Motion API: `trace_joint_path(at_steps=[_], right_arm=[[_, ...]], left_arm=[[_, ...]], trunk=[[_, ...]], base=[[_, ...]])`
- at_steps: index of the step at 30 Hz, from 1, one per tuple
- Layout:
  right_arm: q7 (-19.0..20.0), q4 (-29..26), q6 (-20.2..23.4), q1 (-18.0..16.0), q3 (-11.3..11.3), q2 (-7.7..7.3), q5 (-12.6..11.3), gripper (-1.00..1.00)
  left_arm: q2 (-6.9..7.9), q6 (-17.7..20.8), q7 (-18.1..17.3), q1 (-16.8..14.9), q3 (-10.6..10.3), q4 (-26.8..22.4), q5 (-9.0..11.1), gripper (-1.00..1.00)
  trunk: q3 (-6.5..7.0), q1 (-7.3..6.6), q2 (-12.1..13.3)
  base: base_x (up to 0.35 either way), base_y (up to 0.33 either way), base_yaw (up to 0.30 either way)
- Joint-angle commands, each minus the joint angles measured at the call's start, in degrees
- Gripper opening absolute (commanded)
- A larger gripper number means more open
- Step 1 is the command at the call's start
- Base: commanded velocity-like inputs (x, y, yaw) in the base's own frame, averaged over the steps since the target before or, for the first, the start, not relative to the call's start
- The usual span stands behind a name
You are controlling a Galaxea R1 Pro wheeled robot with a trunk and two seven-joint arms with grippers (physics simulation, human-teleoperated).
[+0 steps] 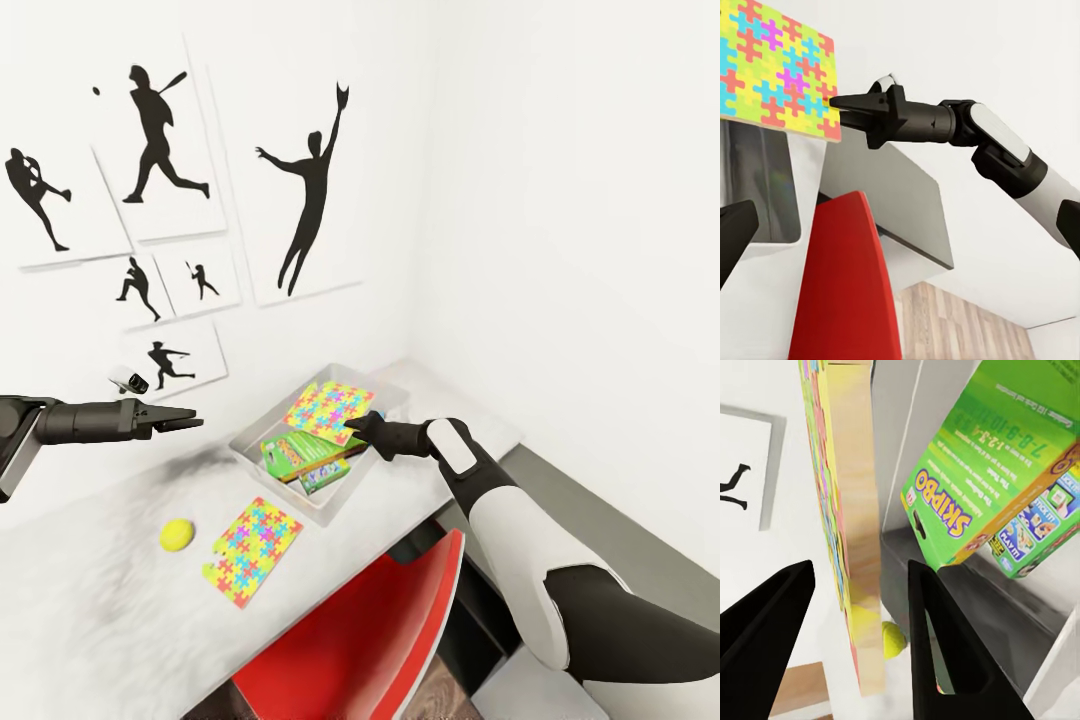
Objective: Put all the toys in the child's room - the three board games (two on the bed and one on the table), the two jigsaw puzzles on the table, and the tennis ball on the table - inside the toy box on the table in the child's room.
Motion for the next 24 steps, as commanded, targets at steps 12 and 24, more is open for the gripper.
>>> trace_joint_path(at_steps=[12,24], right_arm=[[0.4,0.0,-0.1,-0.1,0.0,0.0,0.5,-1.0],[0.4,0.0,-0.1,-0.1,0.0,0.0,0.5,-1.0]], left_arm=[[0.07,0.6,-0.3,-0.1,-0.2,0.0,0.1,1.0],[0.07,0.6,-0.3,-0.1,-0.2,0.0,0.1,1.0]], trunk=[[-1.25,0.03,-0.1],[-2.38,0.03,-0.1]], base=[[0.0,0.0,0.0],[0.0,0.0,0.0]])
